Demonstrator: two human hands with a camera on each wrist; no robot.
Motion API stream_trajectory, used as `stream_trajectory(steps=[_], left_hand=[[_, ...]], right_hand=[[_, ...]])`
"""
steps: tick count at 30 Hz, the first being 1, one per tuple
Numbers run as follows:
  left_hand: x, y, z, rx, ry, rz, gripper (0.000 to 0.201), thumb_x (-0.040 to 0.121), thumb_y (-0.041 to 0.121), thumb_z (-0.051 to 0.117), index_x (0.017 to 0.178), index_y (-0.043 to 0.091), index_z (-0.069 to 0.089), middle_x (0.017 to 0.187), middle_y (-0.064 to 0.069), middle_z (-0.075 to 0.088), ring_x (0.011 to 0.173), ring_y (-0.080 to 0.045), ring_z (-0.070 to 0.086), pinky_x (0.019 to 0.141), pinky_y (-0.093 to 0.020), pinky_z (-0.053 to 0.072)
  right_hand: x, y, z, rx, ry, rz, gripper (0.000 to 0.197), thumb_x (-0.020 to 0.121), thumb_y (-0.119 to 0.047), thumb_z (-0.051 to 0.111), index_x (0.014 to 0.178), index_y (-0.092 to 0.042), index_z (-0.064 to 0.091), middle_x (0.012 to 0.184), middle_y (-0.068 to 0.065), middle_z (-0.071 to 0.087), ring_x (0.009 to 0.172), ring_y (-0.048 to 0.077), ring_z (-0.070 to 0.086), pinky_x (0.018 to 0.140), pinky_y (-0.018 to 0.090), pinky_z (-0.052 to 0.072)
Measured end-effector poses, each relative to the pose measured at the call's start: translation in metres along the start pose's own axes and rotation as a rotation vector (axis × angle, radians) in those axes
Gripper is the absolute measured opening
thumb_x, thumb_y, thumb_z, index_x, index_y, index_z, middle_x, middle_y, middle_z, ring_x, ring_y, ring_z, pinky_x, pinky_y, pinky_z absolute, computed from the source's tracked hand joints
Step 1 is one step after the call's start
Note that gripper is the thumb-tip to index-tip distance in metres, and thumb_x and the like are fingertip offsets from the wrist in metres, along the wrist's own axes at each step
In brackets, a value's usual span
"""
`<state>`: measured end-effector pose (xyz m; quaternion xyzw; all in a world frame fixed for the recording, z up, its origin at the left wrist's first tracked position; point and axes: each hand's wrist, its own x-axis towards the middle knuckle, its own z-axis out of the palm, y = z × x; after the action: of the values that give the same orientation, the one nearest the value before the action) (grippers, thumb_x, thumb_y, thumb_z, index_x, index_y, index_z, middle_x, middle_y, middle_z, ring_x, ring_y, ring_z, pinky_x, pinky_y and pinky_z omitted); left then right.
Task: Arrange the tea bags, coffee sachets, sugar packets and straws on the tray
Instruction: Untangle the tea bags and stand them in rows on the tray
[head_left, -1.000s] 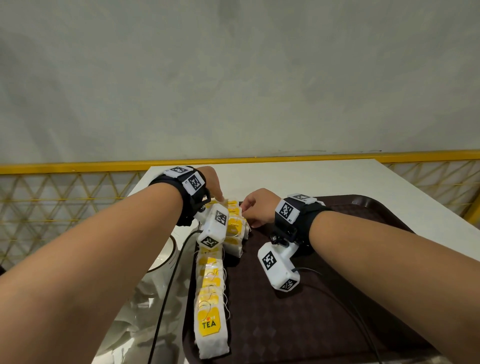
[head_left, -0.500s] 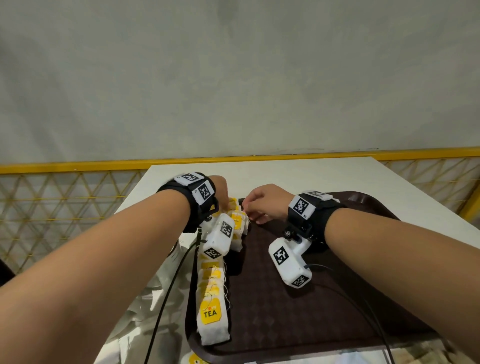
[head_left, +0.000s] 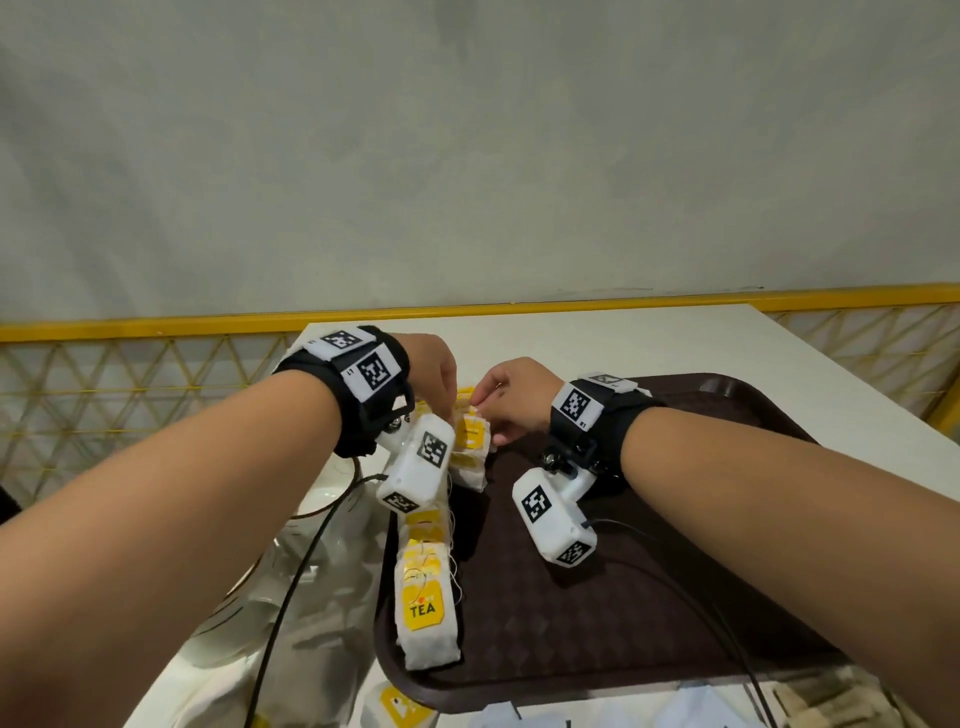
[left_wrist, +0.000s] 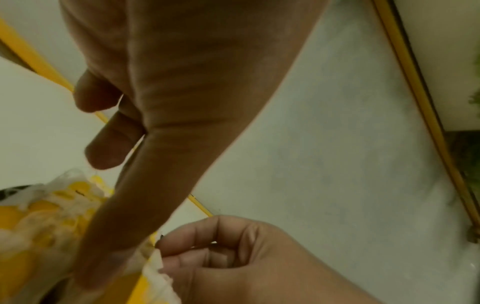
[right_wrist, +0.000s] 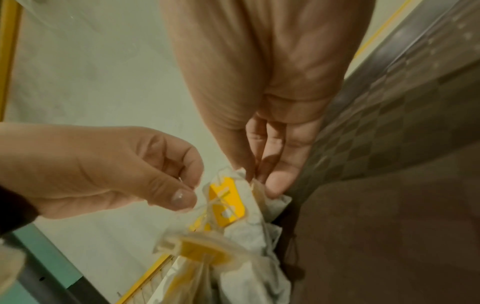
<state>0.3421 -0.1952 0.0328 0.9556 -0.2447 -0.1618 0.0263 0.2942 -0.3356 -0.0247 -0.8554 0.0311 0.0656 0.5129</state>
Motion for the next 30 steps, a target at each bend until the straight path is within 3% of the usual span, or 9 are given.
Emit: stream_trajectory(steps=[2, 5, 11, 16, 19, 23, 26, 28, 30], left_hand=[[-0.003, 0.001, 0.003, -0.004, 0.037, 0.01, 0.023, 0.072, 0.028, 0.081, 0.09, 0.019, 0.069, 0.084, 0.008, 0.061, 0.08, -0.01, 0.054, 0.07, -0.022, 0.043], [-0.007, 0.004, 0.009, 0.006, 0.017, 0.047, 0.03, 0.075, 0.031, 0.079, 0.102, 0.025, 0.069, 0.082, 0.017, 0.052, 0.082, -0.007, 0.05, 0.076, -0.024, 0.041], [-0.008, 0.008, 0.02, 0.025, -0.009, 0.121, 0.013, 0.079, 0.027, 0.076, 0.088, 0.021, 0.068, 0.072, 0.013, 0.057, 0.069, -0.005, 0.051, 0.068, -0.021, 0.041], [-0.014, 0.012, 0.02, 0.032, -0.074, 0.134, 0.011, 0.08, 0.032, 0.074, 0.081, 0.026, 0.065, 0.08, 0.006, 0.063, 0.071, -0.009, 0.055, 0.072, -0.023, 0.045], [-0.016, 0.014, 0.018, 0.043, -0.103, 0.125, 0.01, 0.083, 0.031, 0.072, 0.083, 0.025, 0.064, 0.074, 0.006, 0.061, 0.066, -0.008, 0.054, 0.069, -0.022, 0.045], [-0.015, 0.01, 0.016, 0.02, -0.08, 0.077, 0.012, 0.085, 0.019, 0.069, 0.095, 0.024, 0.07, 0.083, 0.002, 0.065, 0.067, -0.007, 0.057, 0.065, -0.019, 0.046], [-0.013, 0.003, 0.017, -0.031, -0.047, 0.039, 0.022, 0.088, 0.011, 0.063, 0.108, 0.017, 0.07, 0.089, -0.001, 0.066, 0.063, -0.004, 0.056, 0.061, -0.015, 0.045], [-0.012, 0.001, 0.017, -0.058, -0.028, 0.03, 0.021, 0.088, 0.009, 0.063, 0.107, 0.014, 0.071, 0.087, 0.001, 0.065, 0.062, -0.004, 0.055, 0.06, -0.014, 0.044], [-0.01, -0.001, 0.017, -0.069, -0.007, 0.034, 0.019, 0.087, 0.01, 0.065, 0.103, 0.015, 0.072, 0.084, 0.002, 0.064, 0.062, -0.004, 0.053, 0.061, -0.015, 0.043]], right_hand=[[0.0, 0.002, 0.001, 0.006, -0.002, 0.007, 0.019, 0.086, 0.006, 0.062, 0.078, -0.011, 0.061, 0.091, 0.021, 0.064, 0.06, 0.027, 0.063, 0.061, 0.033, 0.058], [-0.003, 0.004, 0.001, 0.049, 0.0, 0.016, 0.013, 0.086, 0.006, 0.063, 0.085, -0.007, 0.06, 0.087, 0.017, 0.062, 0.055, 0.02, 0.062, 0.05, 0.026, 0.057], [-0.005, 0.007, 0.0, 0.014, 0.027, 0.01, 0.015, 0.087, 0.008, 0.059, 0.092, -0.005, 0.061, 0.091, 0.019, 0.062, 0.064, 0.024, 0.062, 0.061, 0.031, 0.059], [-0.007, 0.005, -0.004, -0.014, -0.029, -0.067, 0.014, 0.089, 0.004, 0.057, 0.088, -0.009, 0.061, 0.087, 0.015, 0.063, 0.068, 0.024, 0.063, 0.068, 0.031, 0.058], [-0.009, 0.002, -0.002, -0.012, -0.033, -0.1, 0.012, 0.088, 0.004, 0.059, 0.093, -0.006, 0.061, 0.082, 0.01, 0.062, 0.068, 0.021, 0.063, 0.066, 0.029, 0.058], [-0.01, 0.001, 0.004, 0.006, 0.002, -0.099, 0.009, 0.088, 0.003, 0.061, 0.093, -0.005, 0.061, 0.083, 0.013, 0.063, 0.068, 0.025, 0.063, 0.06, 0.025, 0.057], [-0.01, 0.003, -0.001, 0.049, 0.062, -0.059, 0.015, 0.089, 0.005, 0.059, 0.083, -0.009, 0.06, 0.083, 0.015, 0.063, 0.07, 0.026, 0.063, 0.069, 0.033, 0.058], [-0.014, 0.004, -0.006, 0.097, 0.084, -0.006, 0.016, 0.091, 0.002, 0.056, 0.081, -0.009, 0.058, 0.081, 0.014, 0.063, 0.068, 0.022, 0.061, 0.071, 0.034, 0.057], [-0.023, 0.004, -0.009, 0.156, 0.007, 0.055, 0.011, 0.093, -0.005, 0.057, 0.083, -0.007, 0.058, 0.079, 0.012, 0.063, 0.066, 0.019, 0.061, 0.069, 0.033, 0.057]])
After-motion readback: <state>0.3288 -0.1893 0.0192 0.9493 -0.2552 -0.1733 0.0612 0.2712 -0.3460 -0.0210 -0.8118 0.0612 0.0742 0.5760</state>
